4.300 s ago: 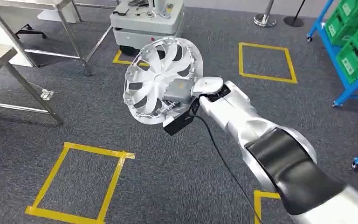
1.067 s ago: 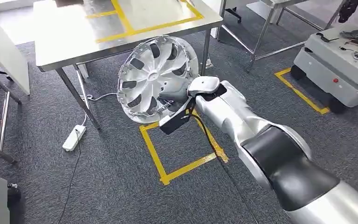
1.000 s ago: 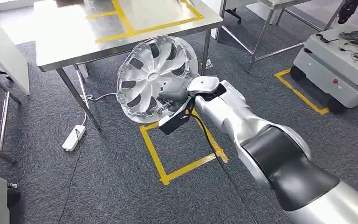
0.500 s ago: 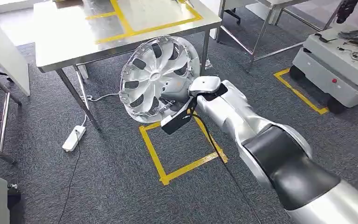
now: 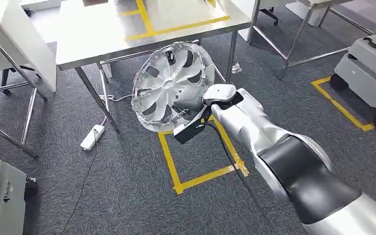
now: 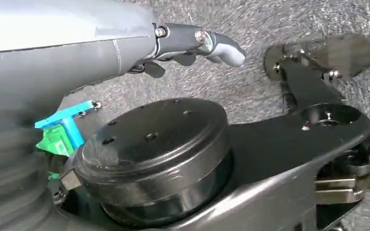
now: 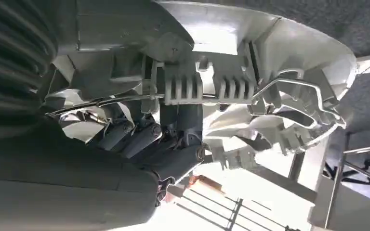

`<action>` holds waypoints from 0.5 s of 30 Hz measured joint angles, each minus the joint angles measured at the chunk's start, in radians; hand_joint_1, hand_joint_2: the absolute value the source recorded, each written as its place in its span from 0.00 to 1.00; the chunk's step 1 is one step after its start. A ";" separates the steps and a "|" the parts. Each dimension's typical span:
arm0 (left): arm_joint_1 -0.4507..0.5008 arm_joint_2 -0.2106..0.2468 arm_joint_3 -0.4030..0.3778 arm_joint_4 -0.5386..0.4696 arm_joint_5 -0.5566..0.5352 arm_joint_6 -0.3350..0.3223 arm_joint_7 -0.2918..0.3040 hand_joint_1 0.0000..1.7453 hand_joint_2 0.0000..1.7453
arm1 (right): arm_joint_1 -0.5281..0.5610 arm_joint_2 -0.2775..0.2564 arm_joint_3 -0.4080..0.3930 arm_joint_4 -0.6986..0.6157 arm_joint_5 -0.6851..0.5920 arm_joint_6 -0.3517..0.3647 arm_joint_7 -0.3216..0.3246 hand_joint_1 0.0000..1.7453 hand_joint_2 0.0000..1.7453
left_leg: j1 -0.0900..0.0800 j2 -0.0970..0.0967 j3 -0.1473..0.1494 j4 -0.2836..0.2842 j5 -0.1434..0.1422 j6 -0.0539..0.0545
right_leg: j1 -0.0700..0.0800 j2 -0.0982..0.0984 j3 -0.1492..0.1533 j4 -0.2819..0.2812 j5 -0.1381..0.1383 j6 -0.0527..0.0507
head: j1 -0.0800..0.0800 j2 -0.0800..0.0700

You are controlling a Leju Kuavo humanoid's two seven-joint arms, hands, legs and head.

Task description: Take the parts from the cabinet and place them on the table.

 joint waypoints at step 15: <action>-0.002 0.002 0.001 0.000 0.032 0.000 0.030 0.00 1.00 | 0.001 0.000 0.000 0.000 -0.009 -0.005 -0.003 0.95 1.00 | -0.006 0.009 0.012 -0.015 0.009 -0.009 | 0.011 0.001 -0.001 -0.005 0.001 -0.009 | -0.002 0.000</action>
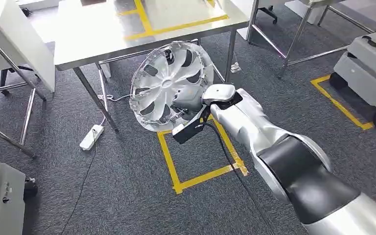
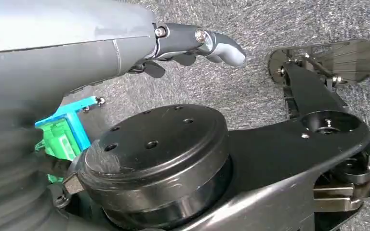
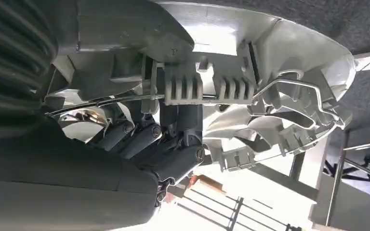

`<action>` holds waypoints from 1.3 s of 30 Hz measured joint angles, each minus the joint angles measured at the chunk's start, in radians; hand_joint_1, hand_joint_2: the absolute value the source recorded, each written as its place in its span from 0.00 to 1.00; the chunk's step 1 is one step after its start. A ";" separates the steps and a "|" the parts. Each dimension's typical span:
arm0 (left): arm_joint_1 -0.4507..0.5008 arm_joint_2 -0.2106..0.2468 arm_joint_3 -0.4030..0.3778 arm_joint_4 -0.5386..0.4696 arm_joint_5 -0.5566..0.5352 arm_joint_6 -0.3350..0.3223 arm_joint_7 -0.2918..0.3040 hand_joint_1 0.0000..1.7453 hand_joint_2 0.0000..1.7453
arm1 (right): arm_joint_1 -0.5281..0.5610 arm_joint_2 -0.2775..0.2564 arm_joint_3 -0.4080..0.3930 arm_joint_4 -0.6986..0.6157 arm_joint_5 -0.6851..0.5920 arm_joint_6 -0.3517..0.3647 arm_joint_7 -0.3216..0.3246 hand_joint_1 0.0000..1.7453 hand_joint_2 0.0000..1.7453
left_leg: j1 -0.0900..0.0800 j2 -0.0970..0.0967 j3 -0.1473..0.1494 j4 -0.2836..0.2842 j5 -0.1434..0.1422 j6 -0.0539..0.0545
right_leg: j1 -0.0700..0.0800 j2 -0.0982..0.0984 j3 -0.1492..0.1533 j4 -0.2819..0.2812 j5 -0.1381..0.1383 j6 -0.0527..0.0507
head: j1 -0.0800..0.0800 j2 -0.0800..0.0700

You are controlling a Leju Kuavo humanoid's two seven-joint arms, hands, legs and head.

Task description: Take the parts from the cabinet and place them on the table.

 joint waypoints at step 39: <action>-0.007 0.000 0.000 0.000 -0.032 0.000 0.007 0.00 1.00 | -0.020 -0.005 -0.096 -0.001 -0.024 -0.037 0.140 0.95 1.00 | -0.036 0.076 -0.072 0.053 0.047 0.055 | 0.009 -0.025 0.049 -0.023 -0.019 -0.020 | 0.006 0.000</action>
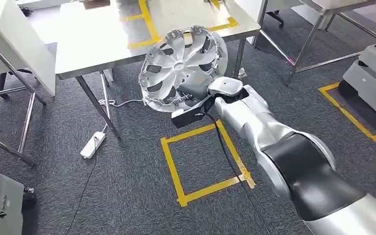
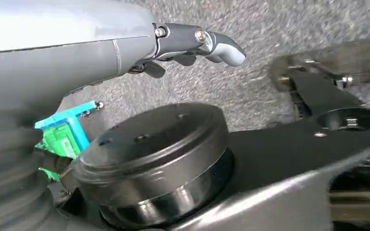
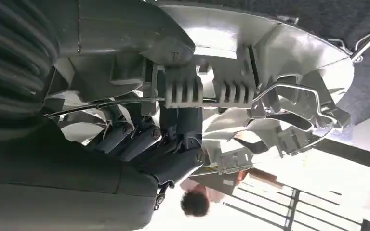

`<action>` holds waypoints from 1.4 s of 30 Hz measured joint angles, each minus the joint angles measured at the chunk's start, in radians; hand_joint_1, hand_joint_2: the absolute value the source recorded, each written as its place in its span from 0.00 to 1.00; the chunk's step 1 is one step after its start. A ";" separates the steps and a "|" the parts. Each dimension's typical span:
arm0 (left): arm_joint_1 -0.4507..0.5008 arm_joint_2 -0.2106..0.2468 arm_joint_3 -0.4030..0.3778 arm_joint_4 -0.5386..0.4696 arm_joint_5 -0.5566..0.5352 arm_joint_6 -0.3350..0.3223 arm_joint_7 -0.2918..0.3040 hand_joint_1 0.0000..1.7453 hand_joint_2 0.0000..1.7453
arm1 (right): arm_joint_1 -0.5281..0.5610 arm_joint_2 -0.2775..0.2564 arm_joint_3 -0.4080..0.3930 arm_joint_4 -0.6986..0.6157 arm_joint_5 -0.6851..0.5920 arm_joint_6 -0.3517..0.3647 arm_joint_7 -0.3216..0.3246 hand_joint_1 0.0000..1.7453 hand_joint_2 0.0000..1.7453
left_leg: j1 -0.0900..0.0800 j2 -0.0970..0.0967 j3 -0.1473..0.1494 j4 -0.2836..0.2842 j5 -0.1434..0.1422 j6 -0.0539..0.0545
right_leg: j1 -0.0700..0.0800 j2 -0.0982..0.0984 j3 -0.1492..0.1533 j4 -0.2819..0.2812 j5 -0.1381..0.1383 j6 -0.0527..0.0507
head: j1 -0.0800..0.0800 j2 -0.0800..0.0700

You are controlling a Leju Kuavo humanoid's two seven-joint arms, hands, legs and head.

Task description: Take the parts from the cabinet and place them on the table.

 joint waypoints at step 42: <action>-0.009 -0.002 -0.004 0.000 0.021 0.000 0.016 0.00 1.00 | -0.101 0.069 -0.045 -0.008 0.016 0.039 -0.146 0.95 1.00 | -0.008 -0.033 0.075 -0.054 -0.047 0.053 | 0.010 -0.002 -0.139 0.232 -0.068 0.049 | 0.002 0.000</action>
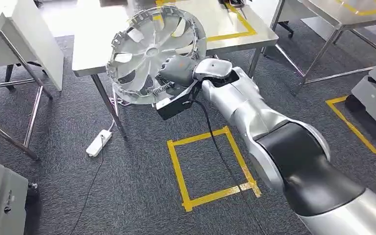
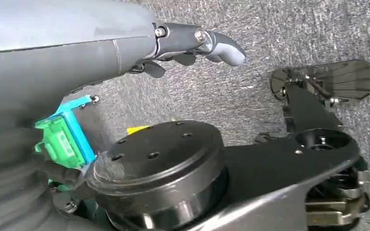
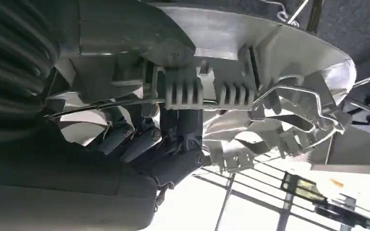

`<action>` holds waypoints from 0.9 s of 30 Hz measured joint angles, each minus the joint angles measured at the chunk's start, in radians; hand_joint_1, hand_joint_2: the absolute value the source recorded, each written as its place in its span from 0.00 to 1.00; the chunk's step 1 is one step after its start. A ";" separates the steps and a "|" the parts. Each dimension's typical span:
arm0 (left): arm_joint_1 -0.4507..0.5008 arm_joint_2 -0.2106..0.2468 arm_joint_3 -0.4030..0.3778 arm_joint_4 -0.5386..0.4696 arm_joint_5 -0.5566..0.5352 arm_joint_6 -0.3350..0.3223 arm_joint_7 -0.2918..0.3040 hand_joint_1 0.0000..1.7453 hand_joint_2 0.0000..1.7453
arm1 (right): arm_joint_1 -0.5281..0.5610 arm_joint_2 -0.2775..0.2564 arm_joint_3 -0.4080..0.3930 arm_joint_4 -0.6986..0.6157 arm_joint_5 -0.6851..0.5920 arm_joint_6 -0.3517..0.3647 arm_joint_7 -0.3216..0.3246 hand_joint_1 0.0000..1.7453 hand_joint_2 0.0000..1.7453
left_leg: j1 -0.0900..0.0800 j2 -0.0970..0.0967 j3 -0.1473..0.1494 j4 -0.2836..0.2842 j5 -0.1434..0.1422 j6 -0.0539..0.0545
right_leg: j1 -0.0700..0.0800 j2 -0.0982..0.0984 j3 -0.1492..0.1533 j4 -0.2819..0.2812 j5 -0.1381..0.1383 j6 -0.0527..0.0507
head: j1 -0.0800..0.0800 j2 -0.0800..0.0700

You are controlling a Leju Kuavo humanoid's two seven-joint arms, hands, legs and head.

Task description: Take the parts from the cabinet and place them on the table.

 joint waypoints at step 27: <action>-0.005 0.013 0.002 0.000 -0.009 0.000 0.013 0.00 1.00 | 0.030 -0.039 -0.124 -0.003 -0.066 -0.036 0.051 0.95 1.00 | -0.004 0.016 -0.007 -0.003 0.000 0.001 | 0.011 0.007 0.049 -0.014 -0.015 -0.028 | -0.011 0.000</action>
